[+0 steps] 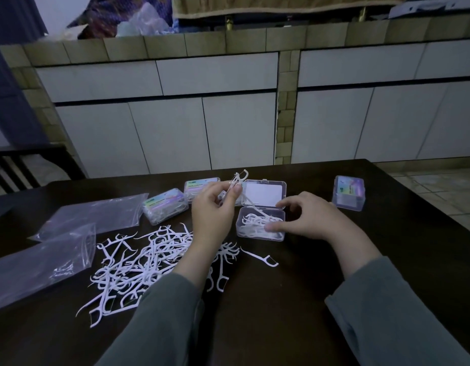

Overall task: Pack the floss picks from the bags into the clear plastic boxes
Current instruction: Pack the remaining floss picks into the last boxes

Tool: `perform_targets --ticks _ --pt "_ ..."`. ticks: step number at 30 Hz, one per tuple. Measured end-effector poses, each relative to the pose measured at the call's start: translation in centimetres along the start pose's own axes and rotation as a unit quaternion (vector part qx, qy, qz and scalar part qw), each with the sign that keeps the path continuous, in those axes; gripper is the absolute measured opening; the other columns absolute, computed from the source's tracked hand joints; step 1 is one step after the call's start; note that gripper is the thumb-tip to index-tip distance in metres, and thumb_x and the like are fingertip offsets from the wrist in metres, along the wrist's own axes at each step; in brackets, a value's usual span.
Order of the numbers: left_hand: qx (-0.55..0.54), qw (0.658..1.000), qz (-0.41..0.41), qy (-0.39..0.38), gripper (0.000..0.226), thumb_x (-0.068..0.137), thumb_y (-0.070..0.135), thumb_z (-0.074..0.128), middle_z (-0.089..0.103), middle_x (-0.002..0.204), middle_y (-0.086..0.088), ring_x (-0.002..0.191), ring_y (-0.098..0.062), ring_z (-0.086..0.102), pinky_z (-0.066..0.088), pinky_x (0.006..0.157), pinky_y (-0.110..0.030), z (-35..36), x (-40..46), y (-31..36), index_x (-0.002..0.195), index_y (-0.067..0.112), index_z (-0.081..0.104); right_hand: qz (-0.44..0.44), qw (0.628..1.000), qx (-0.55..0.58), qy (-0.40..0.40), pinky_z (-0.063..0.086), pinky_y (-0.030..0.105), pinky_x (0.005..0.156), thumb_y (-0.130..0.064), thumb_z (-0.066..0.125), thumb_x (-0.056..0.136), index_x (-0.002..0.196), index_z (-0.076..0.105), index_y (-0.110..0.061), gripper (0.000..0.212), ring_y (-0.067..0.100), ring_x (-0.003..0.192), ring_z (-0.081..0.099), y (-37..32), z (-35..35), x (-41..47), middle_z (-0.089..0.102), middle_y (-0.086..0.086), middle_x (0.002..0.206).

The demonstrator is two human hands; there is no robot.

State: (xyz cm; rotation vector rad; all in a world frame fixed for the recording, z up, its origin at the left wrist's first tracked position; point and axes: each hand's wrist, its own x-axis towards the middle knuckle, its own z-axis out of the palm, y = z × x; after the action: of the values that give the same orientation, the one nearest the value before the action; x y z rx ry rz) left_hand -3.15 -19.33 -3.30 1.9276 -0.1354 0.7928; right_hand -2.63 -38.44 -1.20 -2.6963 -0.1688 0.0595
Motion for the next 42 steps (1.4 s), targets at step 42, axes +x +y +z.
perform_targets --ticks 42 --pt "0.169 0.909 0.126 -0.360 0.009 0.084 0.031 0.071 0.063 0.092 0.017 0.094 -0.010 0.049 0.047 0.083 -0.039 0.5 -1.0 0.9 0.091 0.036 0.072 -0.054 0.991 0.108 -0.065 0.039 0.051 0.104 -0.053 0.080 0.066 0.133 0.044 -0.045 0.076 0.018 0.123 0.045 2.1 1.7 0.9 0.048 -0.011 0.137"
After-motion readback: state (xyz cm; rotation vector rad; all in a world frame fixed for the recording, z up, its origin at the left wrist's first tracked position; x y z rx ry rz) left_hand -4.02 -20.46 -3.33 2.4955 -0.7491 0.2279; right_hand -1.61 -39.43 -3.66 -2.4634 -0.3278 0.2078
